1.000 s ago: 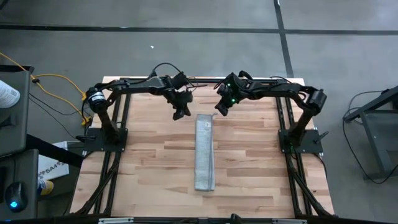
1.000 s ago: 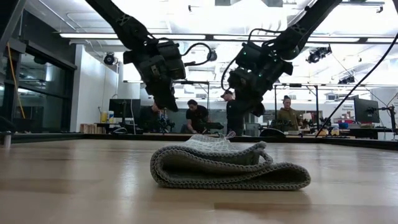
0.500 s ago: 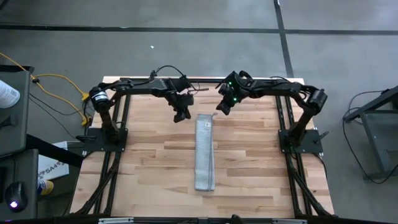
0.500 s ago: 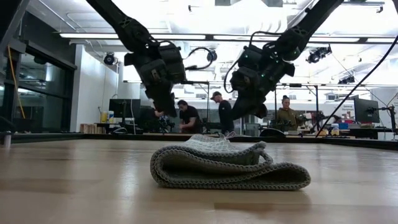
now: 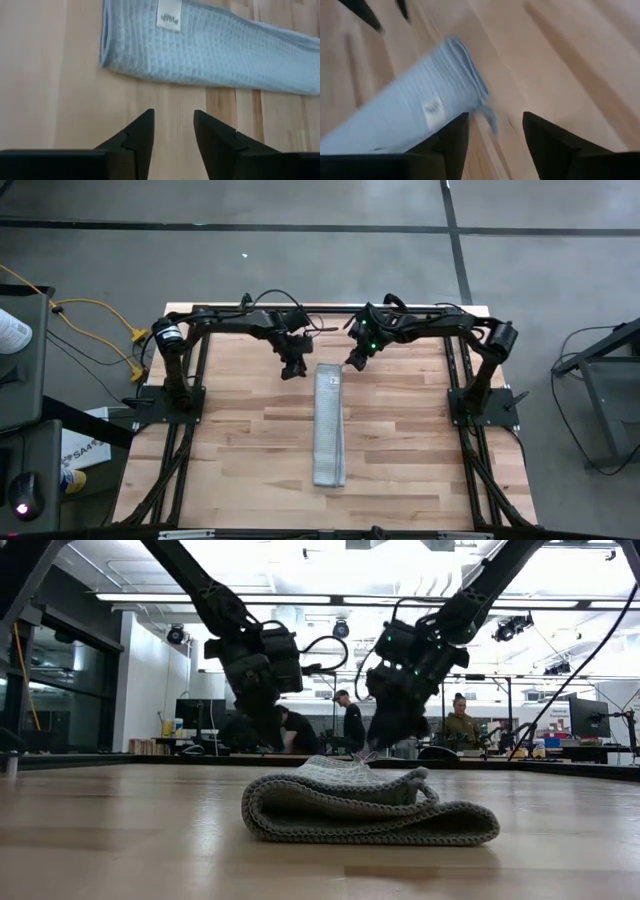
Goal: Fold microfiber towels
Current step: Fold the gray towel
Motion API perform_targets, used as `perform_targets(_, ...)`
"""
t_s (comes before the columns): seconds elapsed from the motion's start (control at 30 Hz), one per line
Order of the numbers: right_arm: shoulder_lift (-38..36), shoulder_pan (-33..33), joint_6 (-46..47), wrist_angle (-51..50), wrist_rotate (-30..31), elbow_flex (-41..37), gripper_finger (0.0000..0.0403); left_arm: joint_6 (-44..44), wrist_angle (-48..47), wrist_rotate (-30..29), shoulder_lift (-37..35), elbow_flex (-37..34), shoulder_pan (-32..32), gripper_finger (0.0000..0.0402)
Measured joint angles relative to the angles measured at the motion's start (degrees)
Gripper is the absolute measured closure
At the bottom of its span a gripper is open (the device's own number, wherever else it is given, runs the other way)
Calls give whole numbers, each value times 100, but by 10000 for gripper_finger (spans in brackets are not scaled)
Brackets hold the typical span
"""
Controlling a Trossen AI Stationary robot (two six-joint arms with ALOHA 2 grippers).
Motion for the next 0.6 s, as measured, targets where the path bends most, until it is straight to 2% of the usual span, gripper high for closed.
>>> perform_targets(0.33, 381, 127, 321, 428, 1, -5, 191, -2, 126, 150, 48, 3, -40, 261)
perform_targets(0.6, 447, 212, 435, 574, 62, -8, 187, -2, 155, 173, 48, 3, -40, 261)
